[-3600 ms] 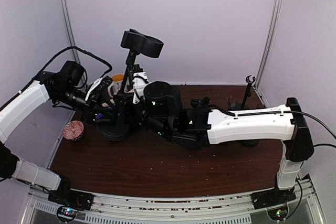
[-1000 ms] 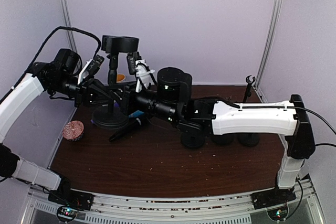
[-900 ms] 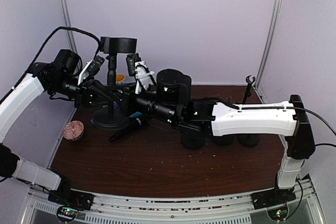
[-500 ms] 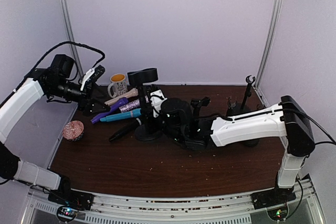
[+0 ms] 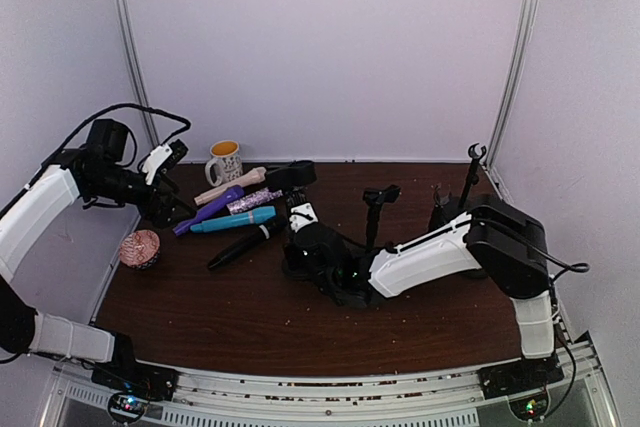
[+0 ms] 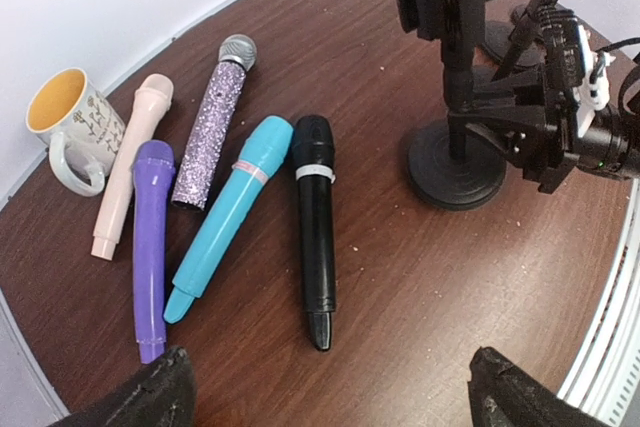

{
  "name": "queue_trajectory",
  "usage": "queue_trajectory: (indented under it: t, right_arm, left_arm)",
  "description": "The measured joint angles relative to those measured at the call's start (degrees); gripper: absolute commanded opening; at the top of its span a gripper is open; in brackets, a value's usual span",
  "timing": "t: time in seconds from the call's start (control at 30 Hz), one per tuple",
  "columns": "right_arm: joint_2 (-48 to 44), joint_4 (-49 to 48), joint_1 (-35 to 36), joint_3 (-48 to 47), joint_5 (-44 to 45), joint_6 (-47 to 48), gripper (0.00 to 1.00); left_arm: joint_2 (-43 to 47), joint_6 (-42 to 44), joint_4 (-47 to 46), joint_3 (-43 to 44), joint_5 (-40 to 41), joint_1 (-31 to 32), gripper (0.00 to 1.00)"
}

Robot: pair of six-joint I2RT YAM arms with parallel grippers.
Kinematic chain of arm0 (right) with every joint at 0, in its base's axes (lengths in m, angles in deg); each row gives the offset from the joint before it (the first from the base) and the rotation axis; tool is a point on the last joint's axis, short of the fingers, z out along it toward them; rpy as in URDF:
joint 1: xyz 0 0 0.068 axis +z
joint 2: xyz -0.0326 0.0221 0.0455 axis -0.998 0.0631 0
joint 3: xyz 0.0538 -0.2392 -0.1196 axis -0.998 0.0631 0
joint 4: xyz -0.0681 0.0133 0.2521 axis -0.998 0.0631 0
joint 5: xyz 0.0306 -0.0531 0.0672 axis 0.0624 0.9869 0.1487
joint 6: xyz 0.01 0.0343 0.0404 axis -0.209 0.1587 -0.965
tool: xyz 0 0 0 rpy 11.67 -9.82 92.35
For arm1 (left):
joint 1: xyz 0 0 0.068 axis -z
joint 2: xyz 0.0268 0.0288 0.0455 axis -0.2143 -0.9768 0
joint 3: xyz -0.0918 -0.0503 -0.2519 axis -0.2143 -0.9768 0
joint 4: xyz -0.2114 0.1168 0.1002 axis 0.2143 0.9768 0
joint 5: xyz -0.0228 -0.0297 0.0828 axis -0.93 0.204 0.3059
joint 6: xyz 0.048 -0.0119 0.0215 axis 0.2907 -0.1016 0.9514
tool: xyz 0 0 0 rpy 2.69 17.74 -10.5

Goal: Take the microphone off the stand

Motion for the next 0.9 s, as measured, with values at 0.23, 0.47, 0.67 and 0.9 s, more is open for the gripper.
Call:
queue_trajectory:
  t: [0.23, 0.47, 0.67, 0.9]
  right_arm:
    - [3.08, -3.08, 1.99, -0.07, 3.87, -0.46, 0.82]
    - [2.71, -6.78, 5.25, 1.11, 6.45, 0.48, 1.0]
    - [-3.37, -6.91, 7.61, 9.6, 7.48, -0.46, 1.0]
    - [-23.58, -4.26, 8.44, 21.2, 10.12, -2.08, 1.0]
  left_arm:
    - [0.92, -0.02, -1.4, -1.36, 1.66, -0.76, 0.98]
    - [1.25, -0.61, -3.34, -1.4, 1.6, -2.12, 0.98]
    - [0.98, -2.19, -6.67, -1.42, 1.4, -3.69, 0.98]
    - [0.52, -5.18, -16.63, -7.06, 2.93, -4.63, 0.98]
